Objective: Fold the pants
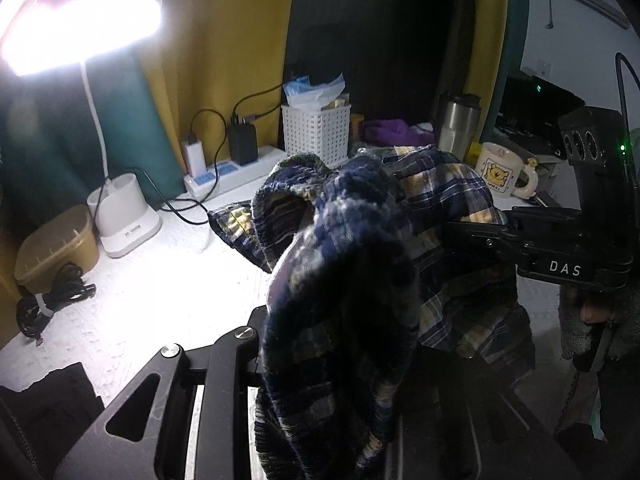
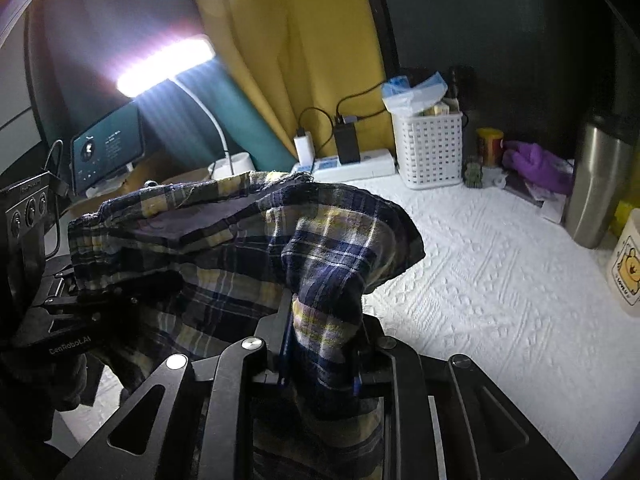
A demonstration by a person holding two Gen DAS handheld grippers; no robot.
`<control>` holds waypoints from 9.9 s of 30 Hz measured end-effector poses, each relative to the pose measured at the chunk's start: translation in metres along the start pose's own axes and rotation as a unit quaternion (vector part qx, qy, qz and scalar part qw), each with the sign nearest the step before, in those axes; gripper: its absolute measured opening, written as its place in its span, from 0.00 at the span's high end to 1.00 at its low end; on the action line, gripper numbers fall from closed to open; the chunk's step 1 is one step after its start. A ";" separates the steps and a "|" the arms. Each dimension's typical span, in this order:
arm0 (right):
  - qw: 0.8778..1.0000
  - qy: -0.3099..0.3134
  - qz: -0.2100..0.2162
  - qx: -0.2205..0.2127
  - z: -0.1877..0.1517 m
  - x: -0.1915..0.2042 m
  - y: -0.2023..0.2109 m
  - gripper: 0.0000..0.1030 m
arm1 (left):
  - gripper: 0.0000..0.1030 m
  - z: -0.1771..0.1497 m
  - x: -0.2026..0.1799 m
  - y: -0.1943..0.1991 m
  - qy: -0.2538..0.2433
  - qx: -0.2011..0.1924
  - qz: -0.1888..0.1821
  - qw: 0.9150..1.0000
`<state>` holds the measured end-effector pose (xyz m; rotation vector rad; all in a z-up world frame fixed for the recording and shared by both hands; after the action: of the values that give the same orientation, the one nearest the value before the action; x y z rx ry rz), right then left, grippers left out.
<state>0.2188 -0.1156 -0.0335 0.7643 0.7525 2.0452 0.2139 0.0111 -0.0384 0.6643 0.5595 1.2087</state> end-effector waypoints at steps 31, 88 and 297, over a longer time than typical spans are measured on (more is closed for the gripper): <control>0.998 -0.035 -0.032 0.034 -0.014 -0.038 -0.031 0.81 | 0.59 0.007 0.011 -0.052 0.010 0.053 -0.031 0.998; 0.993 0.064 -0.014 -0.101 0.008 0.072 0.089 0.76 | 0.80 -0.010 -0.005 0.106 -0.020 -0.156 -0.041 0.987; 0.988 0.085 0.033 0.123 -0.080 0.159 -0.108 0.38 | 0.33 -0.211 0.185 0.132 0.175 0.040 0.119 0.977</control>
<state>0.1336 0.0518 -0.1230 0.7644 1.1055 2.1210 0.0269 0.2523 -0.0957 0.6006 0.8432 1.5485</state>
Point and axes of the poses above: each gripper's, at about its wrist camera, not at the fingertips, and y roughly against the way its jaws point, x to its left, z to its top, the point moved 1 cm from there along -y, roughly the way its jaws point, and after that the axes turned 5 degrees about x, right-handed, at the moved point
